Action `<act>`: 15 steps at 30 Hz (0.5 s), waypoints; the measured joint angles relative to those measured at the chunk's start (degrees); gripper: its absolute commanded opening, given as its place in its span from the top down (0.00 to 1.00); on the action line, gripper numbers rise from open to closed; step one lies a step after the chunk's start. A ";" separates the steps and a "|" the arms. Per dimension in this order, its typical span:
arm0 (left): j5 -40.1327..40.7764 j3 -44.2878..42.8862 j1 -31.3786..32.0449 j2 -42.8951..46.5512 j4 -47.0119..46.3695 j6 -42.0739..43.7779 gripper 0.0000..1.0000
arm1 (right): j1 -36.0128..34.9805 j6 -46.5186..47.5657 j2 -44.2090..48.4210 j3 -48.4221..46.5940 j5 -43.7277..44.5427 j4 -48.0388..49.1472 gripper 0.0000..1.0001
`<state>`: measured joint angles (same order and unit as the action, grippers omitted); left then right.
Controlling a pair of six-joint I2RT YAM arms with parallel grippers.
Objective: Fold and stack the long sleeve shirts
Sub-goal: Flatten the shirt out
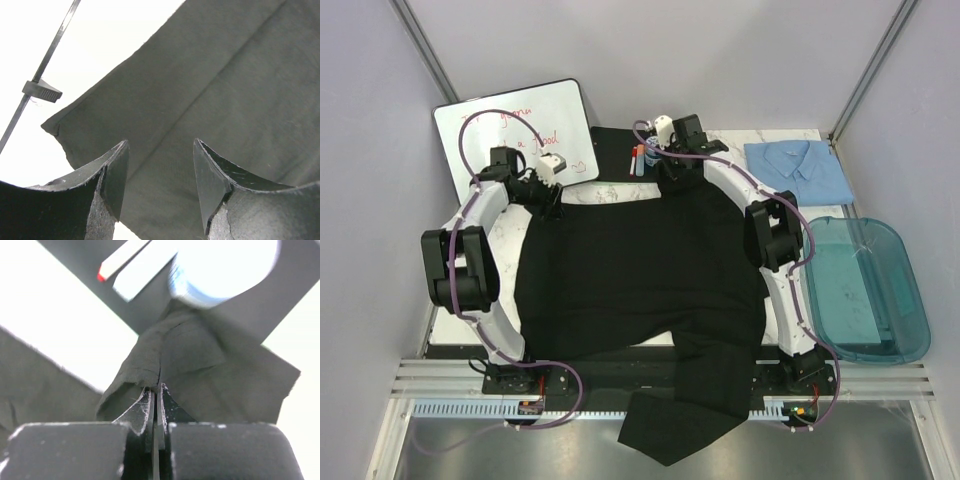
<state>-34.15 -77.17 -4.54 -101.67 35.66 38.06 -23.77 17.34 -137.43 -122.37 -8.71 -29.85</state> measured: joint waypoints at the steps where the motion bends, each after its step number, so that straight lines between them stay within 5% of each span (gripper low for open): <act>1: 0.20 -0.02 0.00 -0.46 -0.59 -0.37 0.39 | 0.00 -0.57 0.55 0.20 0.37 1.31 0.90; 2: 0.37 -0.04 -0.02 -0.94 -1.07 -0.68 0.39 | 0.02 -1.29 0.94 0.20 1.05 2.97 0.88; 6: 1.57 -0.96 -0.11 -3.54 -2.40 -1.44 0.38 | 0.13 -2.62 1.22 -0.83 2.12 7.17 0.37; 9: 2.82 -2.62 -0.11 -5.75 -3.06 -1.60 0.39 | 0.04 -1.95 0.13 -2.19 2.32 7.04 0.26; 15: 4.96 -8.87 -0.15 -12.09 -2.82 -1.07 0.42 | 0.42 -1.33 -0.87 -1.31 0.20 3.28 0.19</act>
<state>-29.19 -86.04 -4.69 -113.75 32.84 36.99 -23.35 16.01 -138.30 -123.68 -8.51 -26.57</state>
